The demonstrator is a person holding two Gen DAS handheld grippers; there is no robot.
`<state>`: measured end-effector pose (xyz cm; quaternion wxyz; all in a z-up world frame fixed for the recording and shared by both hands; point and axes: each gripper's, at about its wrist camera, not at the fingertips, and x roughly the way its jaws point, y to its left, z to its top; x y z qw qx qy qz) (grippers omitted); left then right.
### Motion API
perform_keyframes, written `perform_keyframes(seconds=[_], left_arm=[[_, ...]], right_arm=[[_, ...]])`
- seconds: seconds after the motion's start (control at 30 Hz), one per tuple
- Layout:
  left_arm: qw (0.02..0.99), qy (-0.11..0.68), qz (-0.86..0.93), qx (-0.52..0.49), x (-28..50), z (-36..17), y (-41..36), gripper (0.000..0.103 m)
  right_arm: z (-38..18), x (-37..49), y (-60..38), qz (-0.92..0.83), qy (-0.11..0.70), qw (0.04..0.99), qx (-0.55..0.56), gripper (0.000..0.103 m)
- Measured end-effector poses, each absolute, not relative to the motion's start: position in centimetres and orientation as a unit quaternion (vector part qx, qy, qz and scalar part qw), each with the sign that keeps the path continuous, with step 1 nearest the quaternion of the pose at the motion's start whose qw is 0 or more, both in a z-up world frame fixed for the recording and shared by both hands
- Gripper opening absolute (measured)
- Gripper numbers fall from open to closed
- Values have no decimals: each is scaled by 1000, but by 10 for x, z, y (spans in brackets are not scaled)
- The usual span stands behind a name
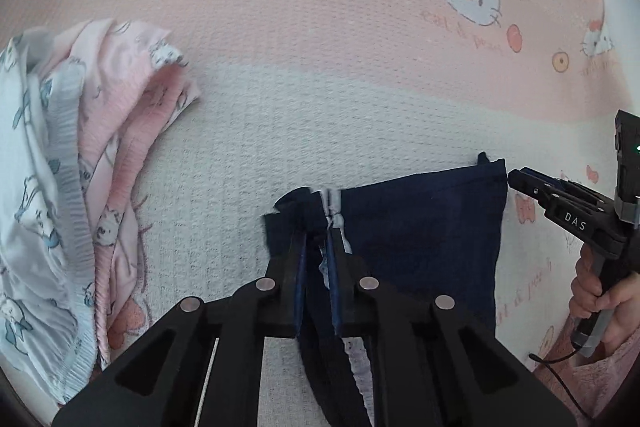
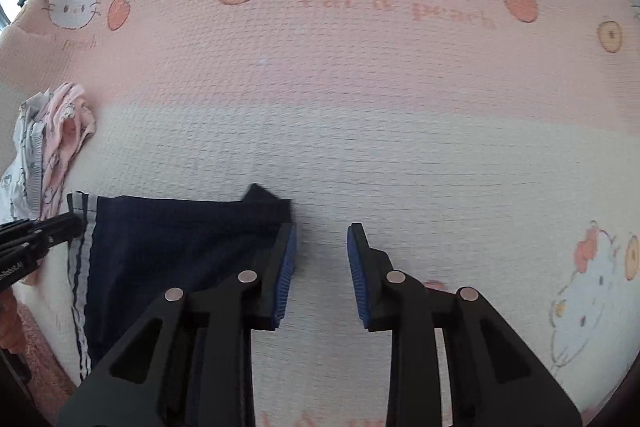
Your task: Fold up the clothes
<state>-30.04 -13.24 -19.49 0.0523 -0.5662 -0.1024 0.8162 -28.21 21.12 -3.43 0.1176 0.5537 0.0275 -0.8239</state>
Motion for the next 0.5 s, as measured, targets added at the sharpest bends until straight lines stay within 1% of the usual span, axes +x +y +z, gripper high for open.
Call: perform_keyframes(seconds=[0.07,0.13,0.2,0.27,0.37,0.43,0.5], left_arm=[[49,-73,817,-569,-308,-193,-125,11],[44,-92,811,-577,-309,-195,-132,11],[28,-122,797,-590,-300,-200,-145,11],[-6,-119,790,-602,-288,-205,-156,11],[-32,-127,776,-617,-280,-213,-171,11],[-41,-133,775,-617,-281,-213,-176,11],[-49,-138,774,-616,-282,-213,-180,11]], right_arm=[[-30,-287,232,-819,-9,122,560,27],[-28,-295,238,-805,-56,143,573,31],[-26,-300,232,-794,-86,179,574,46],[-31,-300,218,-790,-69,192,578,46],[-40,-298,195,-785,-30,202,584,46],[-50,-305,183,-788,-21,180,589,46],[-52,-309,183,-798,-34,147,584,46]])
